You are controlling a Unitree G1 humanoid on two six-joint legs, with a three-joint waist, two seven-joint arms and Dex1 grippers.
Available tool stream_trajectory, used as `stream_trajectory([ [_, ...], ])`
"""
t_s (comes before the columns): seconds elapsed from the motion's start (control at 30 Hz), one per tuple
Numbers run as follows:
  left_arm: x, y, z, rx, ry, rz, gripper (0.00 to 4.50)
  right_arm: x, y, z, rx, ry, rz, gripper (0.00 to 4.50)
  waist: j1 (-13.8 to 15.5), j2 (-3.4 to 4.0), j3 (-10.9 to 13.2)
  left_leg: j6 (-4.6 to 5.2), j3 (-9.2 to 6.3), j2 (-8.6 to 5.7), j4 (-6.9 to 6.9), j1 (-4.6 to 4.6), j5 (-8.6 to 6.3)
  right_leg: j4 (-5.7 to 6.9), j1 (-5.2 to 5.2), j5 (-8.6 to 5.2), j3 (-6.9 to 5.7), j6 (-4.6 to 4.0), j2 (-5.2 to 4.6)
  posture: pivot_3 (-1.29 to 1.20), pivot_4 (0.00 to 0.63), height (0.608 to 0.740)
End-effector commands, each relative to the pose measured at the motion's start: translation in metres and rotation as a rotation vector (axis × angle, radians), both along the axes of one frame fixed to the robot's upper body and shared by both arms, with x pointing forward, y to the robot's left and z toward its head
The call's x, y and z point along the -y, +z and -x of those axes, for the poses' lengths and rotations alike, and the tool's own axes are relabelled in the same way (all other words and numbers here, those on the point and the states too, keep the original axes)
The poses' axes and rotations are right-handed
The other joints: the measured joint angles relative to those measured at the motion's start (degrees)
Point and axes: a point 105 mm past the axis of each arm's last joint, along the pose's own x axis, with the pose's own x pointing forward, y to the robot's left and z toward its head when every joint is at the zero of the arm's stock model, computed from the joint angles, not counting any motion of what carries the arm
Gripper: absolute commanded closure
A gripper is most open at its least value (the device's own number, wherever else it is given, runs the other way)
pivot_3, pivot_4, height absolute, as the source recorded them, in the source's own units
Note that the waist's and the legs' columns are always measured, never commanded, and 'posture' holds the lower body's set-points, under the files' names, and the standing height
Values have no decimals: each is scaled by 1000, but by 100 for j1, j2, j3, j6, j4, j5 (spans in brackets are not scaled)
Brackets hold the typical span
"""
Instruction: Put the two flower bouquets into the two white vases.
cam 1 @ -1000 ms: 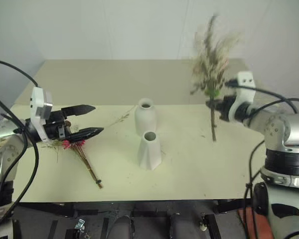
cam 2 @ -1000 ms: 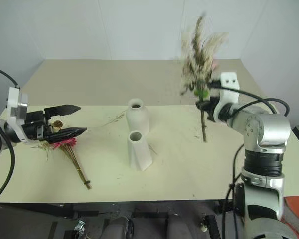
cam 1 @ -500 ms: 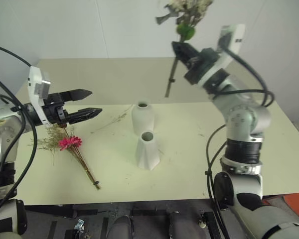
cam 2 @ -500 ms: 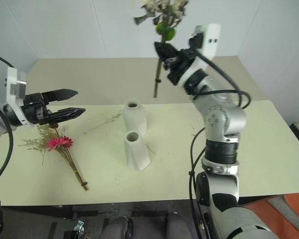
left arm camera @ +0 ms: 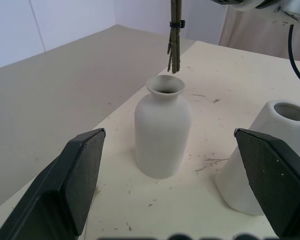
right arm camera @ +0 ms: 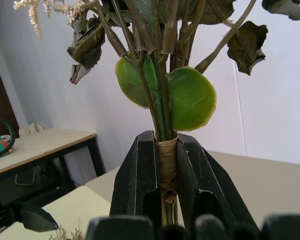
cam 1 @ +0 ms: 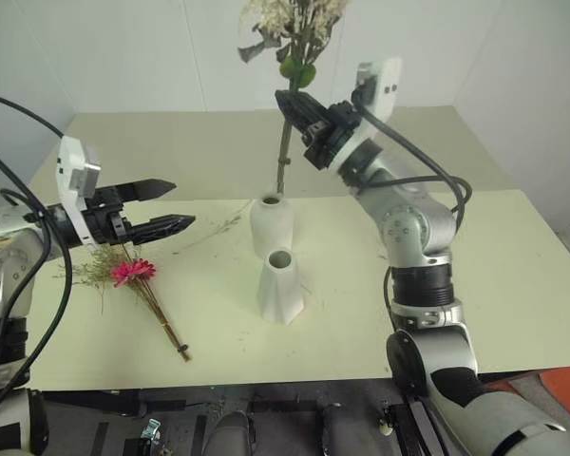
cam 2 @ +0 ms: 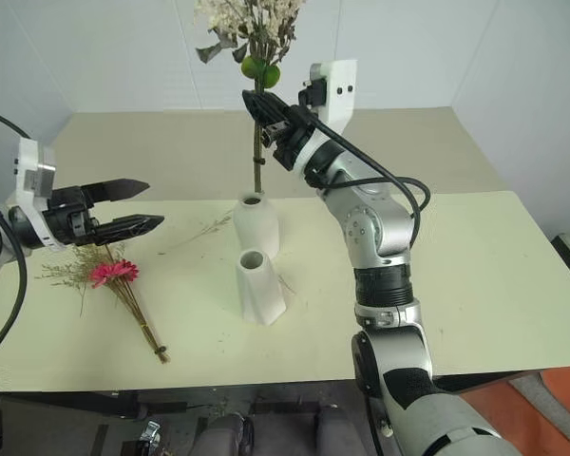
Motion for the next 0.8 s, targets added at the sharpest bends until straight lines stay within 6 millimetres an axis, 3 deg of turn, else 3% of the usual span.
stream_trajectory([
  [0.03,-4,15,6,62,16,-6,0,-5,19,8,78,20,-24,4248,0,0,0,0,0,0,0,0,0,0,0,0,0,0,0,0,150,740],
  [0.47,-5,11,16,65,37,4,0,-21,-12,0,34,43,49,4248,-3,0,0,-2,-1,1,0,0,1,0,0,0,0,0,0,0,150,740],
  [0.8,-3,13,20,63,40,9,0,-17,-29,-4,22,16,75,4248,-6,0,0,-3,-1,1,0,5,1,0,2,0,1,0,0,0,150,740],
])
